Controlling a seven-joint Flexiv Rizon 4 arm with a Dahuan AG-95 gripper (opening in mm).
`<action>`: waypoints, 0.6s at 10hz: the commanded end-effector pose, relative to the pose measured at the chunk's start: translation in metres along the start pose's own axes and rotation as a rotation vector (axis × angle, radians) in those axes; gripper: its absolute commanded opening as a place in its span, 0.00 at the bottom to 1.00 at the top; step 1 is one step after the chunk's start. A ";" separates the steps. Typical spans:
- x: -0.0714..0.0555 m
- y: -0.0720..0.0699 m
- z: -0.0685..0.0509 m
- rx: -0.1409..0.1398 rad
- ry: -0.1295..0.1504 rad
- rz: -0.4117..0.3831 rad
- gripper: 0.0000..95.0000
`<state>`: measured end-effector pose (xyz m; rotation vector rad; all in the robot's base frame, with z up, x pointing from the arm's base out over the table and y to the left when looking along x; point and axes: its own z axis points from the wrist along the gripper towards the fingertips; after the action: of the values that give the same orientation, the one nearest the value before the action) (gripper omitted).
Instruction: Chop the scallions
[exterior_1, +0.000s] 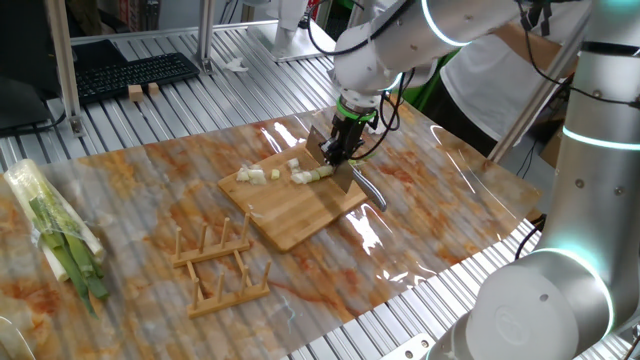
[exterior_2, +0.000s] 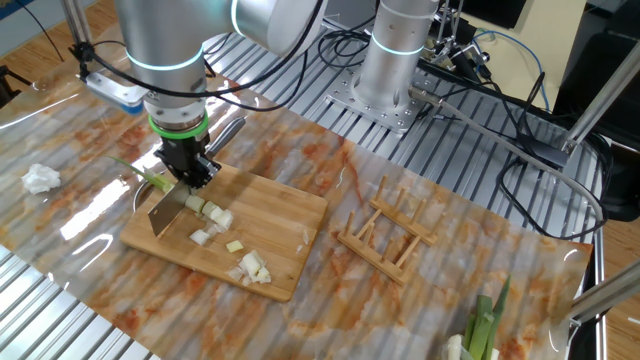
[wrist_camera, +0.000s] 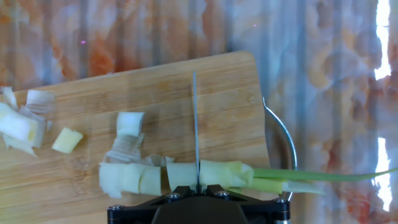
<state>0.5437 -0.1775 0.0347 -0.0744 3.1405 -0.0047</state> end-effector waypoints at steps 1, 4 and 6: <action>0.000 0.004 -0.011 0.009 0.047 -0.002 0.00; 0.001 0.003 -0.015 0.001 0.046 0.008 0.00; 0.003 0.003 -0.022 -0.006 0.050 0.019 0.00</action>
<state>0.5384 -0.1741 0.0583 -0.0455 3.1901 0.0007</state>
